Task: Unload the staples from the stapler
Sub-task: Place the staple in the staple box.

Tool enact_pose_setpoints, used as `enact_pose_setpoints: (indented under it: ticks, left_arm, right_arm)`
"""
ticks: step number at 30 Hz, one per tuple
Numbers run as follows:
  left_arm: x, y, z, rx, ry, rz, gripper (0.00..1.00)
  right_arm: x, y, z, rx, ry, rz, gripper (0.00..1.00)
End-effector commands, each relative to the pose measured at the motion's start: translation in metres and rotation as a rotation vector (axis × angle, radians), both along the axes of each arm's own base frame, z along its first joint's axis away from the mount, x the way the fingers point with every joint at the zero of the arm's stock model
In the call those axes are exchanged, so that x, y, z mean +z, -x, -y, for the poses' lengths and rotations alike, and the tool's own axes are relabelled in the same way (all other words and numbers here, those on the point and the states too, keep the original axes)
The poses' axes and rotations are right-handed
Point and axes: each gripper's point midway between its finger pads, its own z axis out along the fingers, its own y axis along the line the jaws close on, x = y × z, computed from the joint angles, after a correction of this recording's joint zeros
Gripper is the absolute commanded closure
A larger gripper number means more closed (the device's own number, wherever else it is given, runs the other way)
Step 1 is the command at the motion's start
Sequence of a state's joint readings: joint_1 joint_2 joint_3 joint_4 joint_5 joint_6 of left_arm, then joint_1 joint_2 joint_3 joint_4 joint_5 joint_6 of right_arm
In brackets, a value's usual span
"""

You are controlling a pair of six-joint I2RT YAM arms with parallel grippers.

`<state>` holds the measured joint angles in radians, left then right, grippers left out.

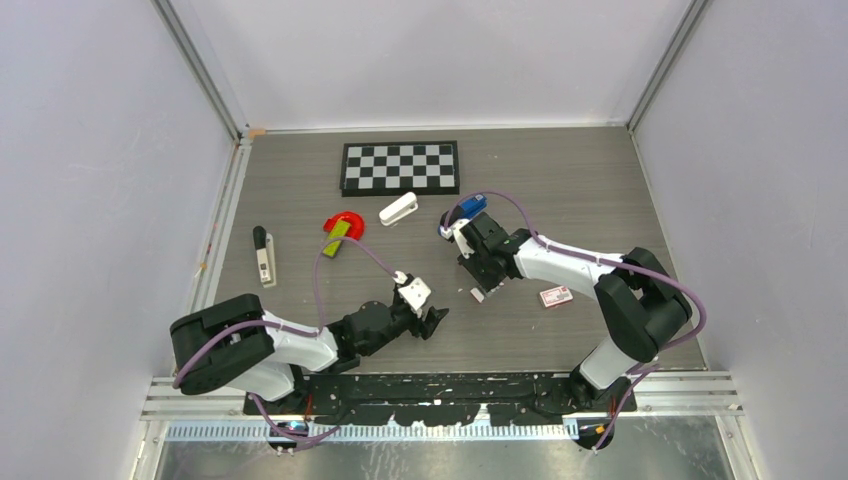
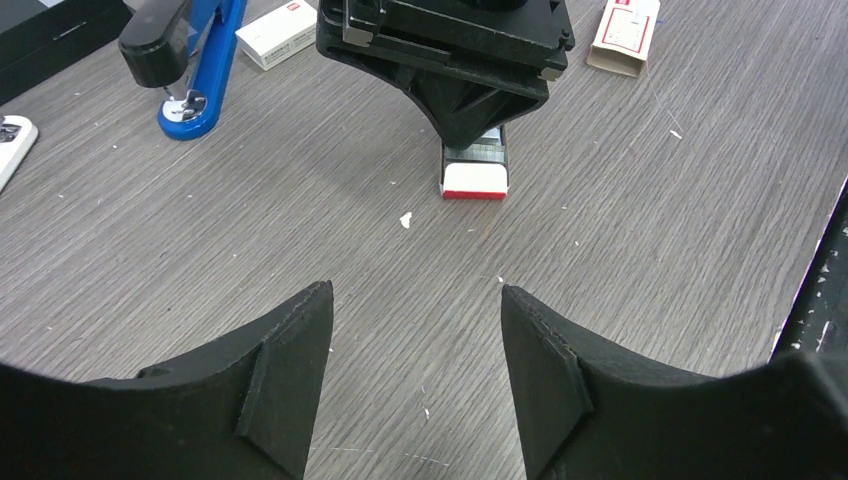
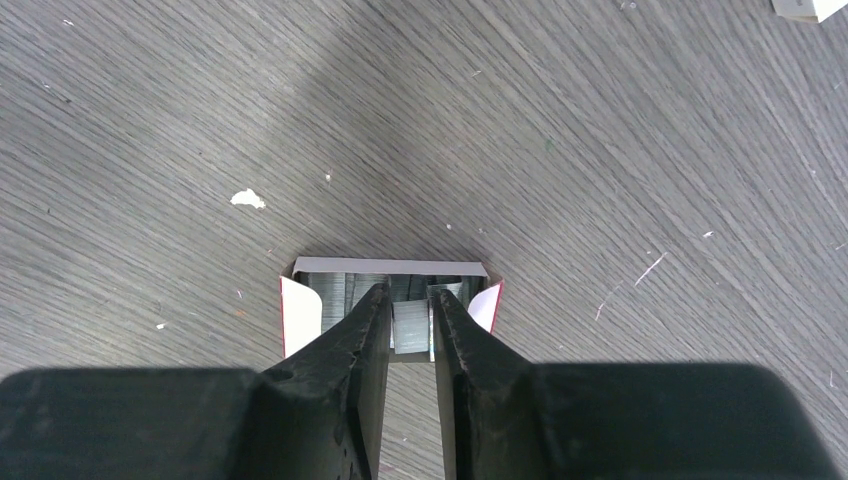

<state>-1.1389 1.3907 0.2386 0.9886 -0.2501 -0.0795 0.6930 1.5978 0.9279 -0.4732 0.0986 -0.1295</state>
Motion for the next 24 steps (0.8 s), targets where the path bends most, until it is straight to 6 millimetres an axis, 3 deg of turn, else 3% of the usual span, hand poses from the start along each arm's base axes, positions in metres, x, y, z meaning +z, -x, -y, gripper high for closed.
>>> enact_pose_setpoints:
  ticks: [1, 15, 20, 24]
  left_arm:
    - [0.014, 0.001, 0.002, -0.002, 0.051, 0.015, 0.36]
    - [0.020, 0.000, 0.004, -0.001, 0.068, 0.019, 0.36]
    - [0.022, -0.002, 0.002, 0.021, 0.081, 0.003, 0.30]
    - [0.024, -0.001, 0.003, 0.022, 0.087, -0.004, 0.29]
  right_arm:
    - [0.018, -0.011, -0.011, 0.012, -0.035, 0.047, 0.71]
    - [0.042, -0.010, -0.020, 0.039, -0.104, 0.071, 0.71]
    - [0.046, -0.007, -0.025, 0.075, -0.123, 0.060, 0.71]
    - [0.040, -0.011, -0.027, 0.063, -0.114, 0.053, 0.82]
